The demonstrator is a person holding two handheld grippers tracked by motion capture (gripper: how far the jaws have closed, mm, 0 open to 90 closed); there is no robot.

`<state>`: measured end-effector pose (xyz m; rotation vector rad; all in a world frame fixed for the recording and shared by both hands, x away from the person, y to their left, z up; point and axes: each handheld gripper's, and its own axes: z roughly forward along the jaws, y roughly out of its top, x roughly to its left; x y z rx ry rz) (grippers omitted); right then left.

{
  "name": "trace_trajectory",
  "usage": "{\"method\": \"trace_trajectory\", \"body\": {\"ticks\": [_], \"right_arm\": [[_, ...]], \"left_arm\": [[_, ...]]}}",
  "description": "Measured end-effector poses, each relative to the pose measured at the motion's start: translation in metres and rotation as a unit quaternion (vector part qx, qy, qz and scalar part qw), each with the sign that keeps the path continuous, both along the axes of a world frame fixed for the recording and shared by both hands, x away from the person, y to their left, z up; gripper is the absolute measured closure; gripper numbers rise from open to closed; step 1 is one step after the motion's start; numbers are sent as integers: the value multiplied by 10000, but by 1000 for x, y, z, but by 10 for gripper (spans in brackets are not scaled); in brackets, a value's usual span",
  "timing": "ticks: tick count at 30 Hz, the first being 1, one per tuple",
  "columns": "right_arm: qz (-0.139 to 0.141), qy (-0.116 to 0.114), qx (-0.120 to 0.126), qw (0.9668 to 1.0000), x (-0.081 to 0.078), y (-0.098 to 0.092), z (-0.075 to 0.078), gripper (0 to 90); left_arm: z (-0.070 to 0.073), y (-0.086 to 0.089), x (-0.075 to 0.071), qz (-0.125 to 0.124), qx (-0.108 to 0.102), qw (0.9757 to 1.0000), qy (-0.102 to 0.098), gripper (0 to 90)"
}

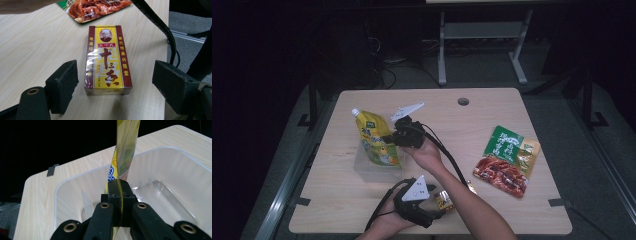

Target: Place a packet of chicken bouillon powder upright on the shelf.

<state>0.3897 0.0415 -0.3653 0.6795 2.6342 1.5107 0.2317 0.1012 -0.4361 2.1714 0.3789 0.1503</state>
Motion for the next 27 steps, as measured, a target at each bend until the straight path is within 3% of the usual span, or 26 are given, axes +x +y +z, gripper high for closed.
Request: {"method": "trace_trajectory", "body": {"ticks": [10, 20, 27], "right_arm": [[152, 29, 26, 9999, -1, -9, -10, 896], [117, 249, 91, 9996, -2, -19, -21, 881], [120, 277, -49, 9995, -2, -21, -18, 697]], "left_arm": [[-1, -2, -1, -19, 34, 10000, 7, 201], [-3, -4, -2, -62, 67, 10000, 8, 204], [-2, -4, 0, -18, 61, 10000, 20, 202]]}}
